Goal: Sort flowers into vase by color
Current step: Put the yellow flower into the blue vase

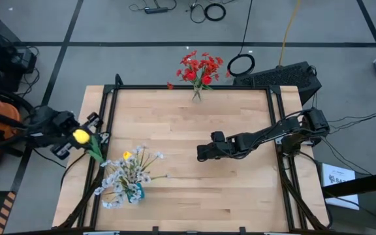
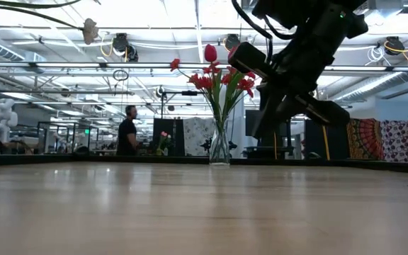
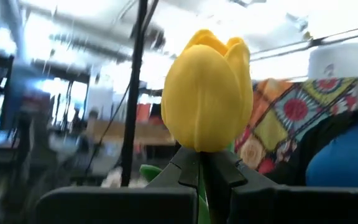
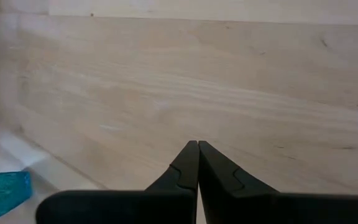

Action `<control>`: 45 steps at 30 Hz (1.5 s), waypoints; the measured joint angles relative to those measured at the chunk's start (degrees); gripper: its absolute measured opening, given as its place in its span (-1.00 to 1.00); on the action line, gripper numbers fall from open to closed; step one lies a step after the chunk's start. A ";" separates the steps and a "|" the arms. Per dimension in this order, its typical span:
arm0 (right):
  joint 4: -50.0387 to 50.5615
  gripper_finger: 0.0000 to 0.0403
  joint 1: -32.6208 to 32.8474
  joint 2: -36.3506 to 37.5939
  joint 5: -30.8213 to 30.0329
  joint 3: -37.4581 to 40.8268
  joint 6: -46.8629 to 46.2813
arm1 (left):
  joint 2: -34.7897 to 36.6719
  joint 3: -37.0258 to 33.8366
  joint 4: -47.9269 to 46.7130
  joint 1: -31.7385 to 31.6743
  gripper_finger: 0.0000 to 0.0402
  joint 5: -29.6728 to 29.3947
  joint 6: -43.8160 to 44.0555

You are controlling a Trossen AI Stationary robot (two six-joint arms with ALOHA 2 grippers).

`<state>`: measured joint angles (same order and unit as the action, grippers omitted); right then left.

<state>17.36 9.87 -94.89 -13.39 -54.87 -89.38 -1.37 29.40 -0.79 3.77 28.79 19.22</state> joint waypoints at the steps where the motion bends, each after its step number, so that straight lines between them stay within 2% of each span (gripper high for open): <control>1: 0.02 -1.00 0.00 0.00 -0.01 0.00 0.00 | -0.04 -0.46 2.14 0.00 -0.96 0.29 0.00; 9: 0.25 -1.00 -0.06 0.00 -0.02 0.00 0.00 | -1.52 -3.19 3.41 0.00 -0.96 1.41 -0.20; 15: 0.82 -1.00 -0.75 0.00 -0.02 0.00 0.02 | -5.80 -5.67 9.57 0.46 -0.96 1.39 -0.17; 21: 0.85 -1.00 -1.51 0.00 -0.04 0.00 0.87 | -10.22 -5.67 12.16 3.52 -0.96 1.32 -0.94; 30: 1.07 -1.00 -1.70 0.00 -0.04 0.00 2.20 | -14.17 -5.35 13.80 9.70 -0.96 -1.15 -9.36; 38: 1.19 -1.00 -2.04 0.00 -0.02 0.00 3.08 | -15.67 -2.89 13.87 11.66 -0.96 -2.44 -10.75; 45: 1.19 -1.00 -2.08 0.00 -0.02 0.00 3.90 | -17.97 -2.89 8.85 13.72 -0.96 -3.81 -11.14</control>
<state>18.55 7.79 -94.89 -13.41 -54.87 -85.48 -19.34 26.50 8.05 17.49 24.97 8.08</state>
